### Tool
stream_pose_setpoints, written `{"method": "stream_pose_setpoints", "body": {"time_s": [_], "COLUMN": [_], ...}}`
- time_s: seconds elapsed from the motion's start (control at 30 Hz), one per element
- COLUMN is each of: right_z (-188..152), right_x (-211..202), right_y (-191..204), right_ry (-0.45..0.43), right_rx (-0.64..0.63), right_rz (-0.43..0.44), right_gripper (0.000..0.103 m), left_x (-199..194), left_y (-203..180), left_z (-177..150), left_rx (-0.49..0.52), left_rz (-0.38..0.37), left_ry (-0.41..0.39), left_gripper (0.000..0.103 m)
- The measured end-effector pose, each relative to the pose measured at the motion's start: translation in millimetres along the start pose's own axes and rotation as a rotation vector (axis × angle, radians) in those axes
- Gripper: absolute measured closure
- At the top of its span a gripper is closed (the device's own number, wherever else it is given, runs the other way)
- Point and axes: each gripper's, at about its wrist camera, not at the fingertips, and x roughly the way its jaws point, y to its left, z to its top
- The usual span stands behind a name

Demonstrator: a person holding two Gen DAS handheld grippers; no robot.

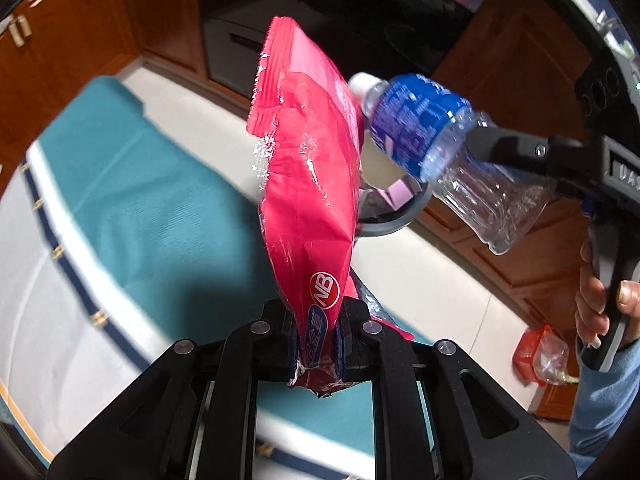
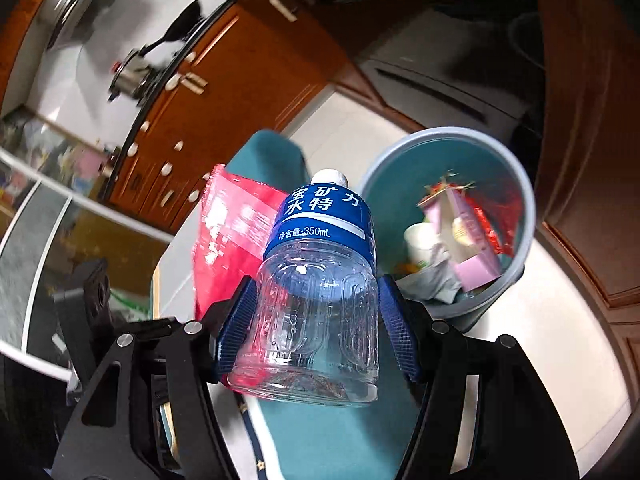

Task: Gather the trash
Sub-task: 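Carry the chip bag and water bottle over the teal bin and release both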

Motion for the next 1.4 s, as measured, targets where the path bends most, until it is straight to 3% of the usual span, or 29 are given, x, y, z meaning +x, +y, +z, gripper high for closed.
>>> {"method": "stream_pose_setpoints", "body": {"time_s": [0.23,0.5,0.73,0.77,0.8,0.83,0.9,0.93,1.07,1.4], "right_z": [26,44,60,62,64,64,65,65,65,55], "right_x": [23,62,86,87,89,88,87,85,72,65], "right_y": [-49,-78,-81,-81,-78,-77,-76,-76,-70,-56], "right_ry": [0.028,0.089,0.116,0.116,0.113,0.115,0.118,0.111,0.08,0.117], "right_rx": [0.125,0.208,0.245,0.243,0.226,0.214,0.209,0.2,0.149,0.079], "right_rz": [0.004,0.004,0.005,-0.004,-0.022,-0.033,-0.053,-0.064,-0.115,-0.17], "right_gripper": [0.043,0.042,0.042,0.042,0.041,0.04,0.033,0.027,0.019,0.014], "left_x": [60,102,123,125,126,124,116,112,103,91], "left_y": [-15,-14,-13,-13,-13,-15,-19,-22,-23,-30], "left_z": [35,49,65,69,72,76,79,79,76,69], "left_rx": [-0.028,-0.045,-0.08,-0.089,-0.094,-0.09,-0.066,-0.053,-0.027,-0.034], "left_rz": [-0.034,-0.029,-0.057,-0.068,-0.073,-0.078,-0.06,-0.055,-0.043,-0.05], "left_ry": [0.128,0.21,0.219,0.214,0.206,0.185,0.142,0.132,0.122,0.113], "left_gripper": [0.089,0.089,0.086,0.083,0.072,0.053,0.041,0.039,0.036,0.035]}}
